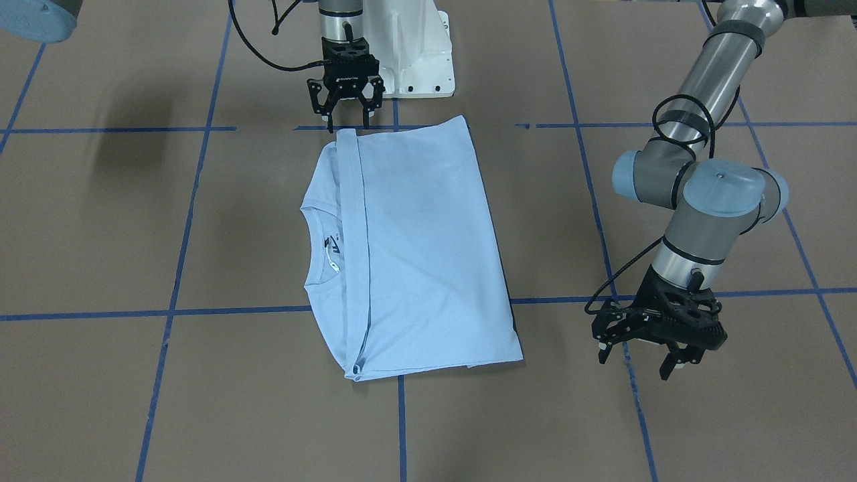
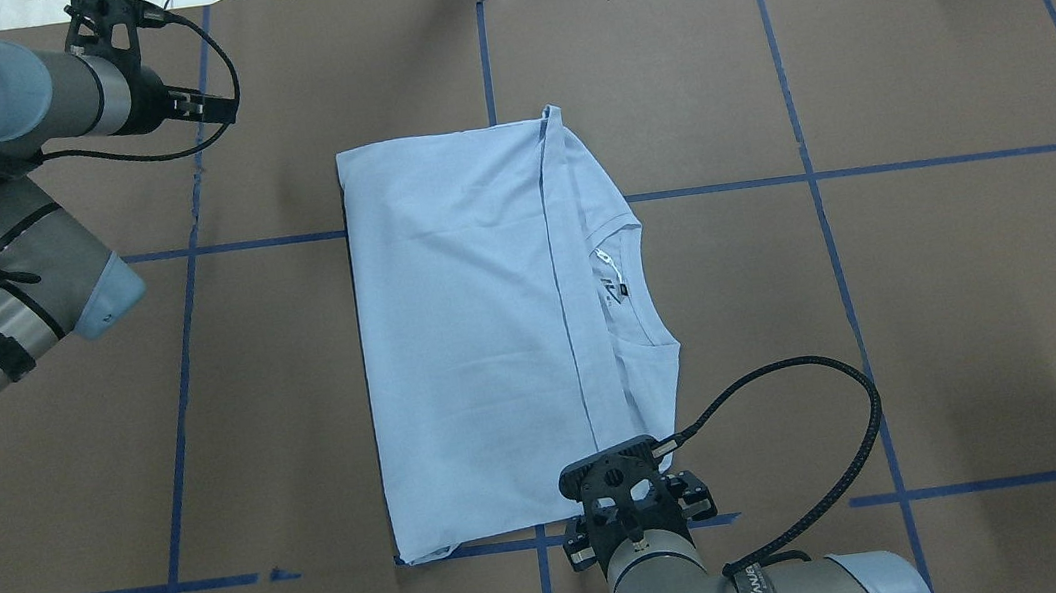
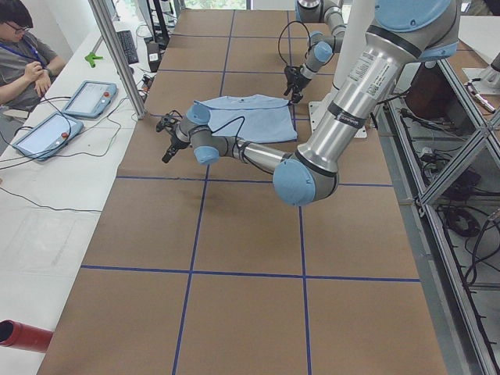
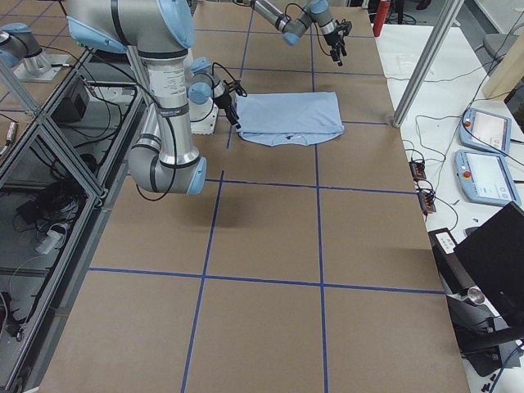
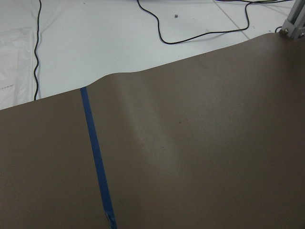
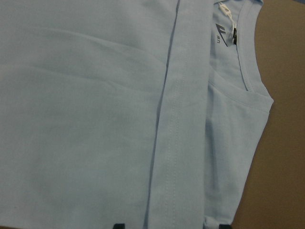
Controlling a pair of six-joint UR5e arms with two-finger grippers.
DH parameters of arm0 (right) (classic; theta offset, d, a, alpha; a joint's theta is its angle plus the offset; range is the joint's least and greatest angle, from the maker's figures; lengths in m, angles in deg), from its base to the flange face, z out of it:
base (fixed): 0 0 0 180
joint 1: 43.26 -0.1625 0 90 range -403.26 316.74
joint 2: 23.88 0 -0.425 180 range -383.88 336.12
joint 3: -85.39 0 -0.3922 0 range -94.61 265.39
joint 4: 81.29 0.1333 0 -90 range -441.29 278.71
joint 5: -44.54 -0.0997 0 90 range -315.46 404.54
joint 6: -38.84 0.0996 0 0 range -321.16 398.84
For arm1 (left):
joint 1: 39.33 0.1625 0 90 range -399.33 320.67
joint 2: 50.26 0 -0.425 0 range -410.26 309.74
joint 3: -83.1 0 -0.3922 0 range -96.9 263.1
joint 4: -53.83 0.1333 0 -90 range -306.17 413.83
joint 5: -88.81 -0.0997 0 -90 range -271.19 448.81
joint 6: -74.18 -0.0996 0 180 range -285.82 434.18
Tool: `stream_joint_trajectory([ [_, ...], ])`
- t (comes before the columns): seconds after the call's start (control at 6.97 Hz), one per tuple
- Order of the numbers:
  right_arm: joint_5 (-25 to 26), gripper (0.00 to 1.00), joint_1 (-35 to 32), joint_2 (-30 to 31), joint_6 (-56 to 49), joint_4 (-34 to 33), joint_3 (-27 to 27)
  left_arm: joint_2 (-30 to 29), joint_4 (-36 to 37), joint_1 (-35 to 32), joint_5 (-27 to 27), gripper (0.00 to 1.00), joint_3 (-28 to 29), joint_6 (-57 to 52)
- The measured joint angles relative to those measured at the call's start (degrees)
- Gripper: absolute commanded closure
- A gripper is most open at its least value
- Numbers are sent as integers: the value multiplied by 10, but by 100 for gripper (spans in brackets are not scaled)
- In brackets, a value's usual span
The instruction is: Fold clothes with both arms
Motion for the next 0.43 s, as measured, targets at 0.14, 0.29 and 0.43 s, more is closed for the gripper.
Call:
stream_joint_trajectory([
  [0.14,1,37,0,1,-13,0,-2,1,0,0,0,0,0,0],
  [0.29,1,38,0,1,-26,0,-4,1,0,0,0,0,0,0],
  [0.43,0,42,1,0,-33,0,-5,1,0,0,0,0,0,0],
])
